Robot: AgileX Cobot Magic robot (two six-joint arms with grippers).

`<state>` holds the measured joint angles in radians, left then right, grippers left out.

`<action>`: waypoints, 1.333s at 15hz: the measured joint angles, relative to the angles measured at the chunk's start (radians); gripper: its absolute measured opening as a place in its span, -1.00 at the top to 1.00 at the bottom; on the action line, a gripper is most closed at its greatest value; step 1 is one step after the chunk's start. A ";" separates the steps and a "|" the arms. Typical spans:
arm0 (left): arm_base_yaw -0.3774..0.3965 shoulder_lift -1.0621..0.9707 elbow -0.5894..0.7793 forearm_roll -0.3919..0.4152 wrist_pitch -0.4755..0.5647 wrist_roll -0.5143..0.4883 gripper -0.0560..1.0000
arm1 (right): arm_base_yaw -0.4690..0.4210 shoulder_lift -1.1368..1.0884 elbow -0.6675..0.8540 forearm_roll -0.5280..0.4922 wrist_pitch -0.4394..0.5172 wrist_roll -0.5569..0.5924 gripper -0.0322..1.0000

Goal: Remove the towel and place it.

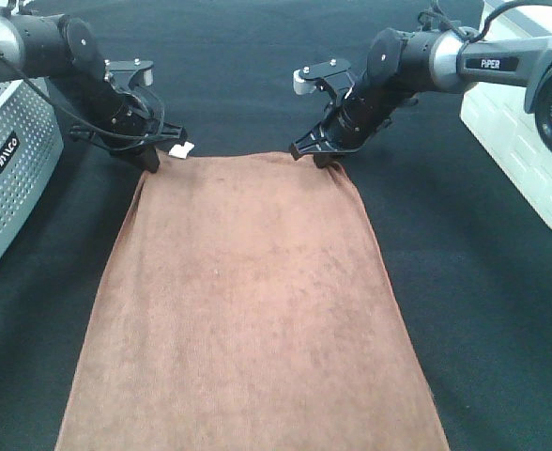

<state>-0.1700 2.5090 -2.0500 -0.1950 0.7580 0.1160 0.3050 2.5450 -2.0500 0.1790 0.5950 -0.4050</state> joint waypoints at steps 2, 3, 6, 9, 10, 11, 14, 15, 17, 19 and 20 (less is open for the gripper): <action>-0.001 0.000 0.000 -0.017 -0.061 0.022 0.89 | -0.017 0.004 -0.052 -0.041 -0.026 0.029 0.94; -0.001 0.000 0.000 -0.023 -0.102 0.027 0.89 | -0.028 0.004 -0.075 -0.052 -0.044 0.040 0.94; -0.001 0.000 0.000 -0.042 -0.216 0.066 0.89 | -0.047 0.004 -0.122 -0.066 -0.095 0.049 0.94; -0.001 0.002 -0.025 -0.078 -0.314 0.146 0.89 | -0.047 0.004 -0.127 -0.105 -0.152 0.048 0.94; -0.001 0.002 -0.037 -0.081 -0.340 0.161 0.89 | -0.048 0.004 -0.127 -0.121 -0.177 0.048 0.94; -0.001 0.002 -0.043 -0.082 -0.361 0.176 0.89 | -0.049 0.004 -0.128 -0.125 -0.199 0.049 0.94; -0.006 0.022 -0.044 -0.085 -0.401 0.205 0.89 | -0.052 0.004 -0.128 -0.125 -0.230 0.056 0.94; -0.014 0.036 -0.044 -0.084 -0.424 0.206 0.89 | -0.053 0.008 -0.128 -0.125 -0.236 0.058 0.94; -0.021 0.049 -0.044 -0.083 -0.451 0.206 0.89 | -0.055 0.017 -0.128 -0.126 -0.252 0.060 0.94; -0.038 0.072 -0.044 -0.075 -0.515 0.209 0.89 | -0.055 0.043 -0.128 -0.127 -0.282 0.061 0.94; -0.039 0.077 -0.044 -0.075 -0.539 0.210 0.89 | -0.056 0.048 -0.128 -0.127 -0.302 0.062 0.94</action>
<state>-0.2090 2.5860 -2.0940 -0.2700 0.2190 0.3260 0.2490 2.5930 -2.1780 0.0520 0.2930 -0.3430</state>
